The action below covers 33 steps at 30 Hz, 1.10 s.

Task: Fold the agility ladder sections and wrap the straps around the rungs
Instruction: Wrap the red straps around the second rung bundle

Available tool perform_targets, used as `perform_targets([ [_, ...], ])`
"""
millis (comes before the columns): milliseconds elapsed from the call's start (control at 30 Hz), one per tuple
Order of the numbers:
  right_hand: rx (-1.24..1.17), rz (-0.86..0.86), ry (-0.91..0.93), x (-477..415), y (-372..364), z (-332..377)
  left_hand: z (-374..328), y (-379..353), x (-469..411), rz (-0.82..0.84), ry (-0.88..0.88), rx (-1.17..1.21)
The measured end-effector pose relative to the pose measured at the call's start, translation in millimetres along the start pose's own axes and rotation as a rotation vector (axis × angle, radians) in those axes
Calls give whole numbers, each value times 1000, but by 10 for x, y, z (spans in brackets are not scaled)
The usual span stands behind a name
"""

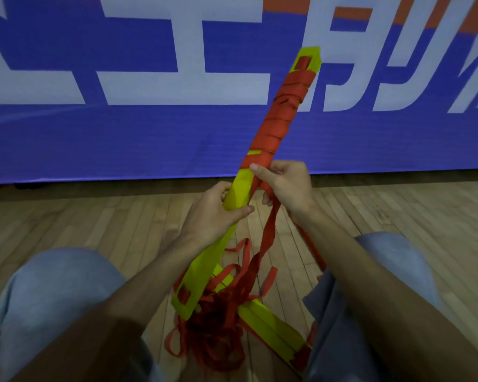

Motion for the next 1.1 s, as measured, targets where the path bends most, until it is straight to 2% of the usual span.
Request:
perform_targets([
  [267,-88,-55,-122,-52,66,-83,58,-56,-1,75,-19,-101],
  [467,-337,63,-52,-63,165,37,-83,8,5,139,134,538],
  [533,-388,132,-12,-63,185,64,-127,-17,28,257,151,707],
  [633,-485,258,28,-29,168,115,-218,-143,157,531,158,990],
  [700,-531,319,45,2,149,147,-270,-183,216,659,115,1066],
  [767,-539,341,64,22,132,171,-275,-190,223,702,88,1055],
  [833,-509,330,76,17,122,173,-255,-180,210,688,80,1015],
  [1000,-213,252,132,-6,109,166,-107,-23,107,428,149,777],
  [1100,-123,171,117,13,79,156,-26,65,62,318,226,691],
])
Point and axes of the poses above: each hand's wrist, its own x-axis away from the middle knuckle, its own y-axis out of the back of the hand, z = x × y, the point moved 6 cm from there along -x, towards the middle knuckle, and after that the axes turned 9 degrees about -y, right-handed, at the moved point
